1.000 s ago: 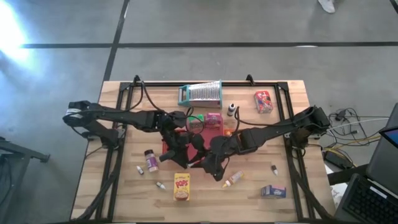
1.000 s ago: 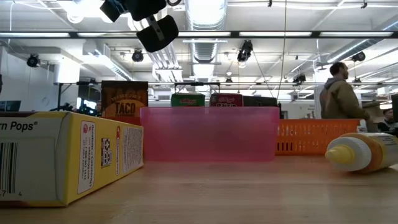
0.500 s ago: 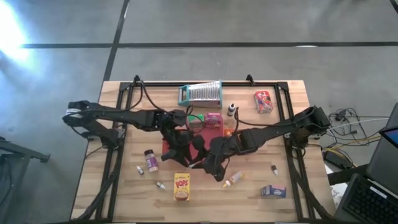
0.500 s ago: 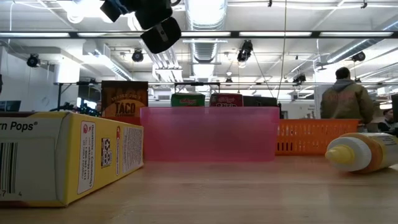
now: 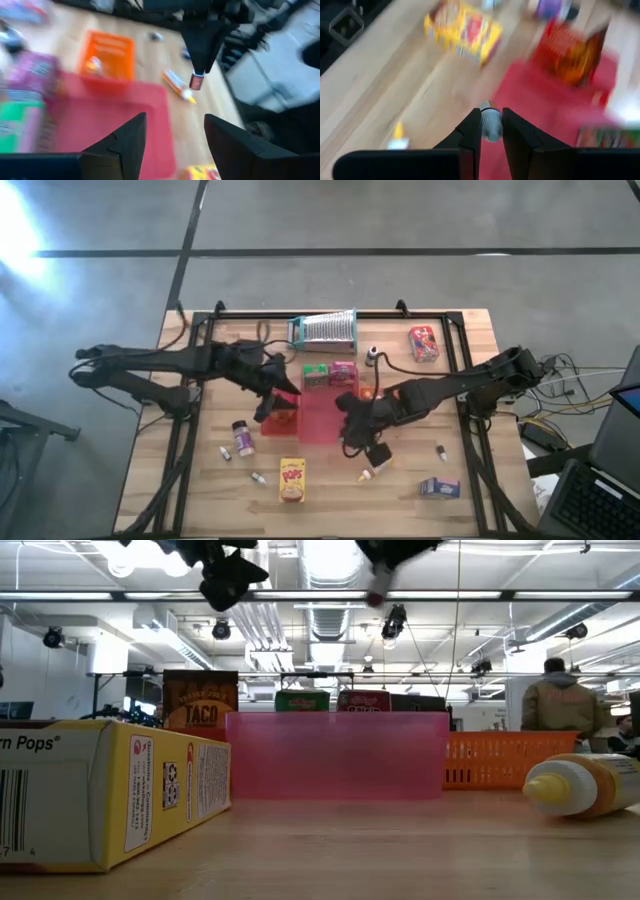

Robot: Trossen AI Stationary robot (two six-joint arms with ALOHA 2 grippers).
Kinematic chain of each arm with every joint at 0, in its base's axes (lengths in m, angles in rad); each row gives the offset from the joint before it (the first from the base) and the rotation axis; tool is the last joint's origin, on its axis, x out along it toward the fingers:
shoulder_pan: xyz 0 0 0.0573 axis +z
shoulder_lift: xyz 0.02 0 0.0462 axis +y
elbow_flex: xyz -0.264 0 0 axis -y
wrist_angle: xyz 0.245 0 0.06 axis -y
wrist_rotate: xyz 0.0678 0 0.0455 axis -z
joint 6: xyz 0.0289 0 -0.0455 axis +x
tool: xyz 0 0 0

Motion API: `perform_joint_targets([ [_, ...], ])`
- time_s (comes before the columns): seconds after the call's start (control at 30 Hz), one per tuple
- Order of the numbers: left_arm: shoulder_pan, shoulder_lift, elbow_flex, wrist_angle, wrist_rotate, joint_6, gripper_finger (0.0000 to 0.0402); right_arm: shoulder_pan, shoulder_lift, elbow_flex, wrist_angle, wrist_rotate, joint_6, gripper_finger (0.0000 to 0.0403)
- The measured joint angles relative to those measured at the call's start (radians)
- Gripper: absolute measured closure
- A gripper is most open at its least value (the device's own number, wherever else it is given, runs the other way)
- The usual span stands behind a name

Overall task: Pick & Place Kitchen Items
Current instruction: Put the small orange food coloring bottle into the orange bin

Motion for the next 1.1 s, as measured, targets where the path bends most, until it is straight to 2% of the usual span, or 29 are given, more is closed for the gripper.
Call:
perform_joint_targets([
  [0.1, -0.022, -0.065, -0.107, 0.166, -0.116, -0.007, 0.0197, 0.000, -0.046, -0.042, -0.070, 0.014, 0.077, 0.0350],
  [0.2, -0.032, -0.109, -0.228, 0.369, -0.175, -0.024, 0.0197, -0.001, -0.115, -0.102, -0.117, 0.071, 0.155, 0.0349],
  [0.37, -0.031, -0.129, -0.408, 0.728, -0.191, -0.032, 0.0197, -0.022, -0.249, -0.219, -0.127, 0.137, 0.285, 0.0349],
  [0.47, -0.031, -0.128, -0.476, 0.868, -0.191, -0.030, 0.0197, -0.047, -0.321, -0.284, -0.123, 0.160, 0.360, 0.0349],
  [0.6, -0.031, -0.130, -0.514, 0.935, -0.191, -0.022, 0.0197, -0.094, -0.383, -0.374, -0.121, 0.163, 0.445, 0.0349],
  [0.8, -0.031, -0.125, -0.515, 0.935, -0.191, -0.010, 0.0197, -0.148, -0.394, -0.482, -0.125, 0.158, 0.492, 0.0349],
  [1.1, -0.032, -0.124, -0.515, 0.940, -0.191, 0.023, 0.0197, -0.174, -0.389, -0.517, -0.117, 0.155, 0.499, 0.0348],
])
